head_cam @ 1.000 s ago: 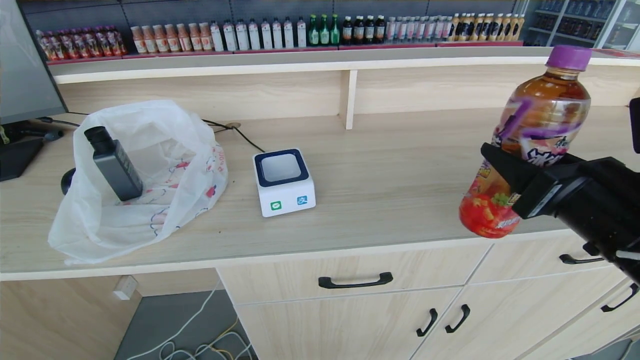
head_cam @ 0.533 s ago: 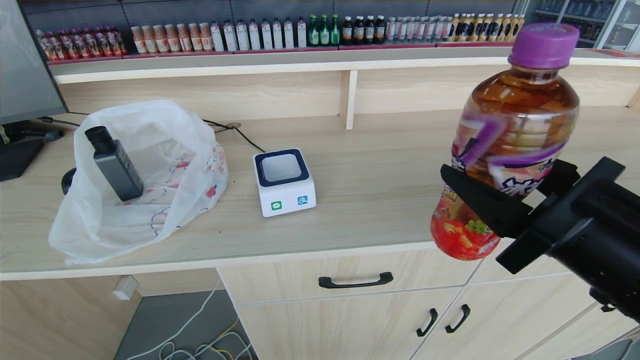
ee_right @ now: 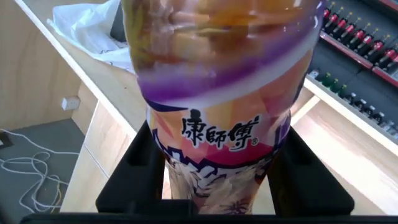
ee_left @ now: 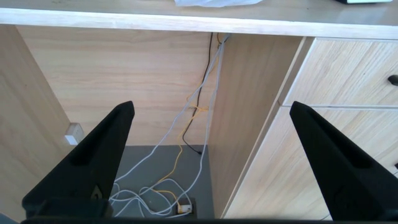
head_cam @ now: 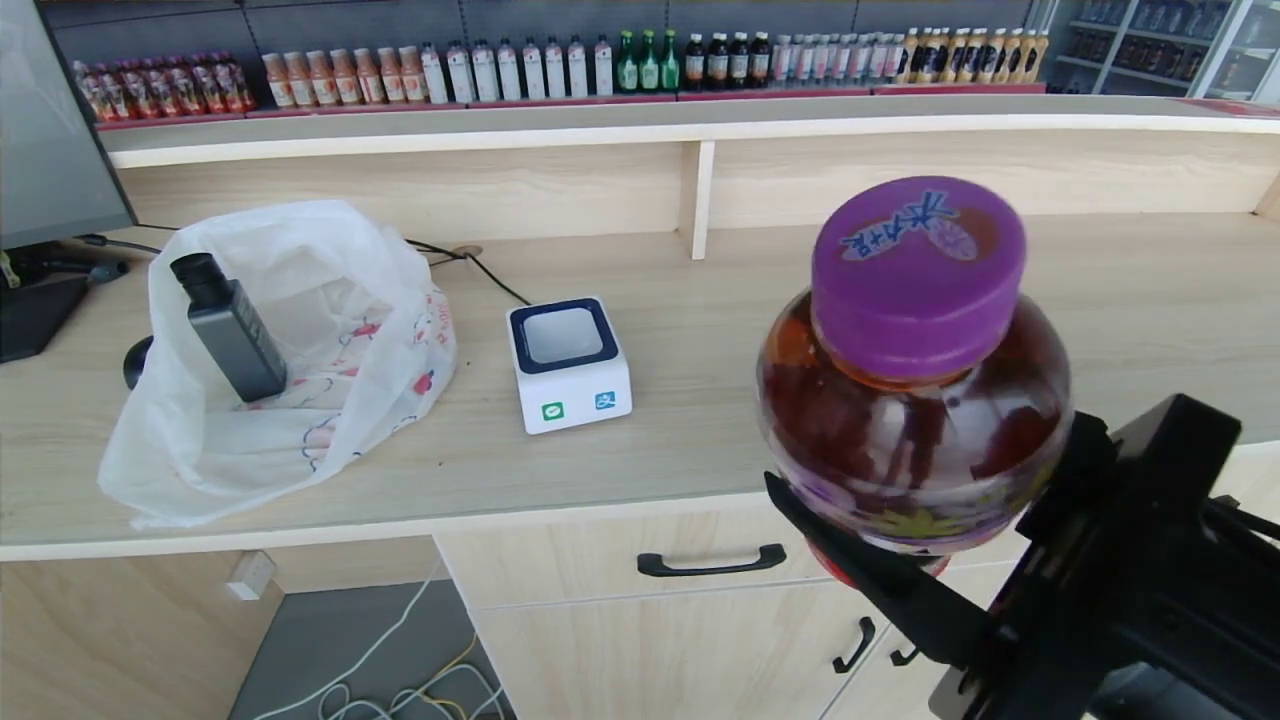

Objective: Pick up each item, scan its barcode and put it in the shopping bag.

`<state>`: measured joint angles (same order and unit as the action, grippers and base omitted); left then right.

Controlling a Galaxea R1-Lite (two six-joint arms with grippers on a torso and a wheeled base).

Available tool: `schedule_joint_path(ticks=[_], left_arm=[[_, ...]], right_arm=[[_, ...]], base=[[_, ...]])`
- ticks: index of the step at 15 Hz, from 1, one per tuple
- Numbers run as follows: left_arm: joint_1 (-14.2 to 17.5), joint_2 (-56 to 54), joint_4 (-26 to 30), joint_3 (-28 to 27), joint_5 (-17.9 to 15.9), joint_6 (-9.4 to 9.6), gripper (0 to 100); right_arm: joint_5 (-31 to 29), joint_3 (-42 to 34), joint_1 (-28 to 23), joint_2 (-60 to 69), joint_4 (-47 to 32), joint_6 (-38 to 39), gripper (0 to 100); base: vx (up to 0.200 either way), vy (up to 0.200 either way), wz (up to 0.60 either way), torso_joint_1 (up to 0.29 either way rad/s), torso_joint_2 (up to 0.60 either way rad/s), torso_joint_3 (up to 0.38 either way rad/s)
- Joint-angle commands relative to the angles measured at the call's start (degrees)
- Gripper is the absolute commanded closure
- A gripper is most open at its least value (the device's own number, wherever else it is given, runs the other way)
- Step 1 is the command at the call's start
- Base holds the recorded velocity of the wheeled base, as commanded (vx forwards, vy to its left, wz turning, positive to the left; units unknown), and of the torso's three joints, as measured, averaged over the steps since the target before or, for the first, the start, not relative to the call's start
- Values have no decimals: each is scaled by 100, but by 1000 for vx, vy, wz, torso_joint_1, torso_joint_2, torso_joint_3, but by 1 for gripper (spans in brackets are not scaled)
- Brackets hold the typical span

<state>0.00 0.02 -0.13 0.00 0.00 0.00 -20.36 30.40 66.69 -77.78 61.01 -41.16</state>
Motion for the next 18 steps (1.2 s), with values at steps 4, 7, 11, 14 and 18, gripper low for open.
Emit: schedule_joint_path(ticks=[4, 7, 11, 14, 18], left_arm=[[0, -2, -4, 0, 0, 0, 0], [0, -2, -4, 0, 0, 0, 0], [0, -2, -4, 0, 0, 0, 0], [0, -2, -4, 0, 0, 0, 0], [0, -2, -4, 0, 0, 0, 0]], right_arm=[[515, 45, 555, -484, 121, -1149, 100], [594, 62, 555, -607, 420, -1914, 100], [603, -193, 546, -713, 1097, -3399, 100], [665, -272, 555, -704, 1255, -3953, 100], [955, -325, 538, -880, 2204, -5394, 100]], base=[[0, 0, 0, 0, 0, 0], [0, 0, 0, 0, 0, 0], [0, 0, 0, 0, 0, 0], [0, 0, 0, 0, 0, 0], [0, 0, 0, 0, 0, 0]])
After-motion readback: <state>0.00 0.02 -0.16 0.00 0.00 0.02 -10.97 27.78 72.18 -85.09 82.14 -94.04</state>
